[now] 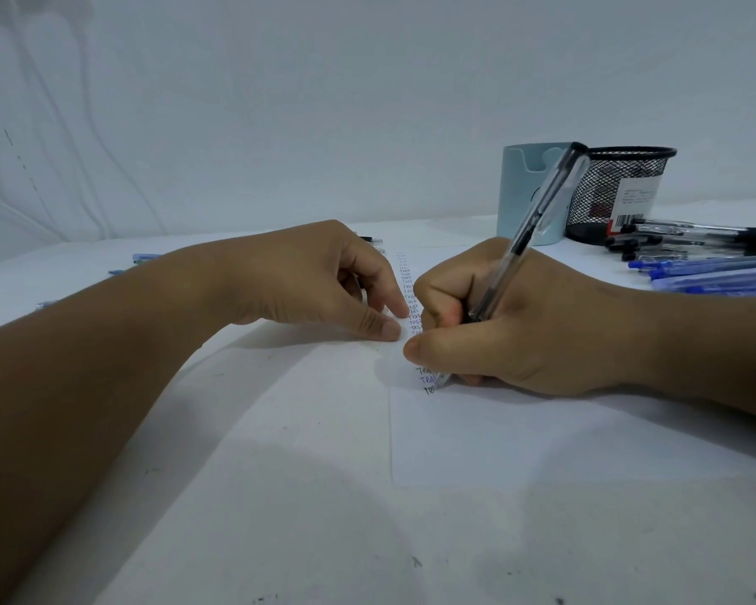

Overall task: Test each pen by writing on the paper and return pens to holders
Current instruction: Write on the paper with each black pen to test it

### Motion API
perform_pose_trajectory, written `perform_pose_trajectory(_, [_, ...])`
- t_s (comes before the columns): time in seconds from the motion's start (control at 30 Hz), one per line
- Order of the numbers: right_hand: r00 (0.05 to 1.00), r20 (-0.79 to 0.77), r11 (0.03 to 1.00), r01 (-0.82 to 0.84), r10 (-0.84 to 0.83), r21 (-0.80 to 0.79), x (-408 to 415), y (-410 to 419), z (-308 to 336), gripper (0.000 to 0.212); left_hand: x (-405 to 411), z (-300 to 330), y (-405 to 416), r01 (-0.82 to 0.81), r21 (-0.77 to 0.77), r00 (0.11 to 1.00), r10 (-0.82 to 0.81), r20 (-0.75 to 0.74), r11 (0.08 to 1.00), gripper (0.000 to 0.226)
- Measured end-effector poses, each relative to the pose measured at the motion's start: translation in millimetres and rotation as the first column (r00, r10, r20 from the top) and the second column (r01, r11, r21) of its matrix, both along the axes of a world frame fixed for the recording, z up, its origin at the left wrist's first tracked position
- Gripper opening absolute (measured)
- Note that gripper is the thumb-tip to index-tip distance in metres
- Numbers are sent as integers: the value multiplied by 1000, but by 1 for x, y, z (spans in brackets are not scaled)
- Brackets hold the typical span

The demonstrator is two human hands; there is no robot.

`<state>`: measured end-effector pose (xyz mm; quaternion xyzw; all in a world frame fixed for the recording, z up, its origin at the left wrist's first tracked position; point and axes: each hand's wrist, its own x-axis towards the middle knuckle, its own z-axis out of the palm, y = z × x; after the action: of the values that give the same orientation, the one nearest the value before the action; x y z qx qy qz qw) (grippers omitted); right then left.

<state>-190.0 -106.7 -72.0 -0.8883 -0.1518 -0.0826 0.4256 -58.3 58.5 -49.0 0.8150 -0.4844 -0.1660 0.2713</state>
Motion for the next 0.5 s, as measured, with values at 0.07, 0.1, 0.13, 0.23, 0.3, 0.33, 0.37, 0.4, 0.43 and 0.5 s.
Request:
perform_pose_trajectory(0.07, [1000,-2,1000,1,-1,3,-1,-1,-1,44,0,0,0,-1,-1,1000,1,5,1000,10])
perform_pose_trajectory(0.1, [1000,1,1000,-1,1,3,-1,-1,-1,44,0,-1,-1,0,-3,1000,0,4,1000,10])
perform_pose_trajectory(0.13, [1000,6,1000,0,0,1,-1,-1,-1,43,-1,-1,0,1,-4,1000,-1,3,1000,12])
perform_pose_trajectory(0.23, [999,40,1000,22,-21,-9,-2,-1,-2,41,0,-1,0,-4,-1,1000,4,1,1000,21])
perform_pose_trajectory(0.3, [998,58,1000,21,-20,-20,-2,-1,-2,40,-1,-1,0,-11,-2,1000,11,-6,1000,15])
perform_pose_trajectory(0.33, [998,57,1000,12,-11,-22,-1,-1,-2,41,-1,-1,1,-13,0,1000,13,-5,1000,14])
perform_pose_trajectory(0.37, [999,46,1000,2,-1,-15,-1,-1,-1,42,-1,-1,1,-15,2,1000,15,-2,1000,13])
perform_pose_trajectory(0.4, [1000,30,1000,-7,7,-2,-1,-1,-1,43,-1,0,1,-17,3,1000,17,2,1000,12])
perform_pose_trajectory(0.43, [1000,18,1000,-14,14,12,-1,-3,-2,44,-2,0,1,-20,5,1000,20,6,1000,12])
perform_pose_trajectory(0.5, [1000,12,999,-22,22,28,-1,-4,-3,44,-2,-1,1,-24,10,1000,23,12,1000,16])
